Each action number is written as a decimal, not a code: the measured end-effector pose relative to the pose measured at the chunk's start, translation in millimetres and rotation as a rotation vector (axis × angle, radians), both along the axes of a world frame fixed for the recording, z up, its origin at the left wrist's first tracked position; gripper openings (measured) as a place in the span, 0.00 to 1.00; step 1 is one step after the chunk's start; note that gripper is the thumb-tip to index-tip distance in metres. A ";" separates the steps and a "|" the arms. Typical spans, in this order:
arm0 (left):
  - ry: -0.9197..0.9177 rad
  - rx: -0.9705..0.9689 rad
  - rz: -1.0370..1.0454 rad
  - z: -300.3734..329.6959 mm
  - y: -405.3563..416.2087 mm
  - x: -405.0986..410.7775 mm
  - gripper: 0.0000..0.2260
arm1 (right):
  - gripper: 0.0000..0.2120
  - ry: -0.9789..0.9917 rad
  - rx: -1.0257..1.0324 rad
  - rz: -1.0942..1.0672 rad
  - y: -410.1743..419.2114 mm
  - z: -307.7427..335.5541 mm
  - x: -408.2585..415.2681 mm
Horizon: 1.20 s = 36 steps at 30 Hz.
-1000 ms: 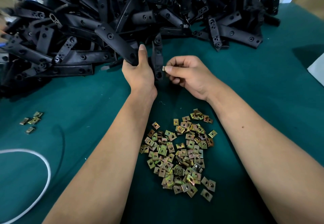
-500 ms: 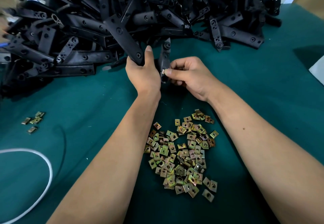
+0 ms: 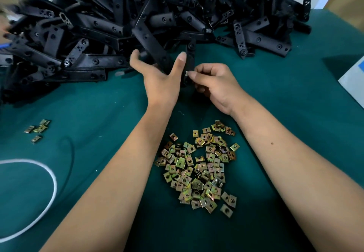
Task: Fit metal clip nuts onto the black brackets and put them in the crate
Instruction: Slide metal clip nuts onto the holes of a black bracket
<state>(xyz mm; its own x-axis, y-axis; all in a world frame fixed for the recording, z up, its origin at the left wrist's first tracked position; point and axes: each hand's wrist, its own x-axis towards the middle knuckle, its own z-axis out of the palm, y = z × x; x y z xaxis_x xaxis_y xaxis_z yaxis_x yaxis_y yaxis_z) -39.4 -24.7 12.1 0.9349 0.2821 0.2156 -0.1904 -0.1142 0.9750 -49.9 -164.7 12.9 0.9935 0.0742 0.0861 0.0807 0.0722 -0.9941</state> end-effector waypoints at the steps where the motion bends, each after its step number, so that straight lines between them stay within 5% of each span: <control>1: -0.049 0.112 0.033 0.8 7.4 -4.7 0.46 | 0.10 0.002 -0.025 -0.003 -0.7 0.3 -1.9; 5: -0.430 0.796 0.043 5.9 40.6 -15.3 0.37 | 0.09 0.000 -0.161 0.118 -5.8 3.1 -10.5; 7: -0.397 0.954 -0.133 3.9 46.3 -17.7 0.30 | 0.08 -0.003 -0.226 0.231 -8.6 5.6 -15.8; 10: -0.283 0.908 -0.186 -1.9 45.3 -18.3 0.18 | 0.03 0.012 -0.340 0.216 -12.5 7.1 -22.8; 18: -0.235 0.913 -0.071 -2.4 42.5 -12.0 0.20 | 0.07 0.028 -0.911 0.658 -38.6 40.5 -32.0; 22: -0.231 0.891 -0.029 -1.8 40.5 -10.4 0.18 | 0.06 0.023 -1.140 0.659 -28.6 44.2 -29.6; 30: -0.236 0.890 -0.028 -3.4 30.3 -0.9 0.17 | 0.05 -0.042 -1.014 0.596 -34.0 39.0 -31.8; 36: -0.167 0.884 -0.015 -2.8 24.0 10.9 0.17 | 0.04 0.103 -0.374 0.409 -31.6 22.3 -20.5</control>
